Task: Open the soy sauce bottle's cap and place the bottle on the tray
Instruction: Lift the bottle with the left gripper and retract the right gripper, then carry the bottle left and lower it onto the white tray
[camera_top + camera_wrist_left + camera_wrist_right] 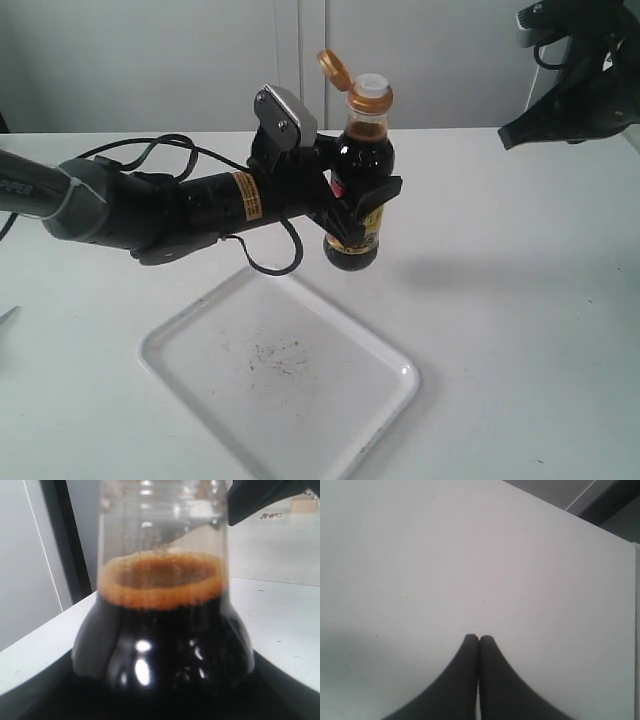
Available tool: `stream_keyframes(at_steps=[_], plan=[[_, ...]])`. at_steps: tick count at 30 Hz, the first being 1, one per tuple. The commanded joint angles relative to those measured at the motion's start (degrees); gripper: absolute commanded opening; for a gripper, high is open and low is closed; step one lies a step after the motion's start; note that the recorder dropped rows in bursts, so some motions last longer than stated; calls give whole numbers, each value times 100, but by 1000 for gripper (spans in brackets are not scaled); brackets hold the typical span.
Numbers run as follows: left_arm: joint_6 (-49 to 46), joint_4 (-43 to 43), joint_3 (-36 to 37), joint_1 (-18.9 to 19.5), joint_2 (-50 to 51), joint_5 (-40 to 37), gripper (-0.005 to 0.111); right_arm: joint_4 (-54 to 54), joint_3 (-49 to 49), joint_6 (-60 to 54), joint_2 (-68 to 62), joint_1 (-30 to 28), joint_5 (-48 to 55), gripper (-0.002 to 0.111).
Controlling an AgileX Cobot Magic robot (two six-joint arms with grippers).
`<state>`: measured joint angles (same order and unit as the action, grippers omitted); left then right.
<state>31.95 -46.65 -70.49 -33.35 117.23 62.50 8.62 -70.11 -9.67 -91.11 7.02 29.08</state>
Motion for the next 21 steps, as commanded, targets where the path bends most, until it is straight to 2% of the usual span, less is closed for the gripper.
stream_keyframes(at_steps=[1,10,21], plan=[[-196,162,296,-2,-563,642,0,-150,-38,-62,-165,-33,-53,0],[-233,162,1035,9,-1353,658,0,-170,-38,-62,-232,-33,-62,0],[-199,162,1739,9,-2138,747,0,-1729,82,-238,-193,-7,-656,0]])
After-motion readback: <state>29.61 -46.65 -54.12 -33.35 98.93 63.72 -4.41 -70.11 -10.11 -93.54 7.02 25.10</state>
